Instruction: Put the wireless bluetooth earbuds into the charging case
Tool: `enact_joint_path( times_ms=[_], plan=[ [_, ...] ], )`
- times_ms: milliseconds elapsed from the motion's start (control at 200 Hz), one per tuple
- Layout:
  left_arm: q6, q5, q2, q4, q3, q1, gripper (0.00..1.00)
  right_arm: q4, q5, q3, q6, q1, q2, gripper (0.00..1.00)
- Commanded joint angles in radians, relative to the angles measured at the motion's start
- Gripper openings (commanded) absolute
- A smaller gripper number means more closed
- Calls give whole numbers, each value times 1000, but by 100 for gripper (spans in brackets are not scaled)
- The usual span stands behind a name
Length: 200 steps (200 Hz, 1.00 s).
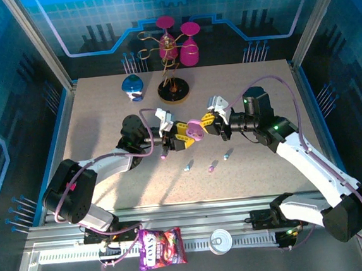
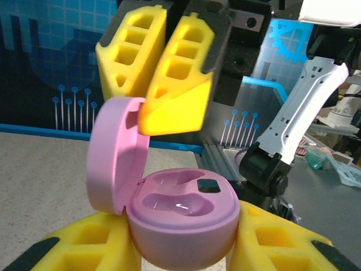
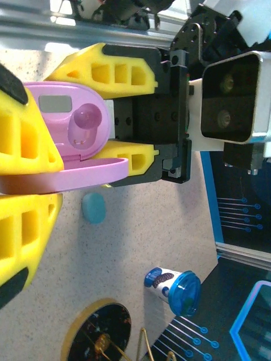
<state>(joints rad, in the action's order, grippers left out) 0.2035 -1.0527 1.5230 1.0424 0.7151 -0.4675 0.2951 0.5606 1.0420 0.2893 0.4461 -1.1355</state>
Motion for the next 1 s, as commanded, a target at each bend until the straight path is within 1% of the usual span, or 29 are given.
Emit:
enact_joint_path(
  times_ms=[0,50,200,235,260,365,520,610,645,760,876,996],
  plan=[
    [19,-20,-8,69,1,-6,19,21,11,4,20,18,-6,5],
    [22,-20,-5,74,1,-6,19,24,10,5,23,20,-3,0],
    [25,-13,-3,82,-2,-6,21,27,-2,5,27,26,3,0],
    [27,-12,-3,82,-2,-6,25,25,-7,3,27,26,6,0],
    [27,-12,-3,82,-2,-6,30,23,-12,4,27,27,10,0],
    [30,-9,-2,83,-3,-6,41,5,-61,-3,24,36,18,0],
    [40,3,-3,87,-4,-6,52,-11,-155,-2,32,59,20,0],
    [38,9,-6,88,-6,-6,60,-27,-181,-4,31,66,20,0],
    [36,11,-7,88,-8,-6,62,-34,-188,-7,27,65,22,0],
    [31,16,-4,86,-8,-6,62,-48,-193,-9,19,67,23,0],
    [30,15,-1,82,-8,-6,54,-50,-187,-11,18,68,25,0],
    [27,17,-1,74,-6,-6,49,-55,-174,-16,15,68,29,0]
  ],
)
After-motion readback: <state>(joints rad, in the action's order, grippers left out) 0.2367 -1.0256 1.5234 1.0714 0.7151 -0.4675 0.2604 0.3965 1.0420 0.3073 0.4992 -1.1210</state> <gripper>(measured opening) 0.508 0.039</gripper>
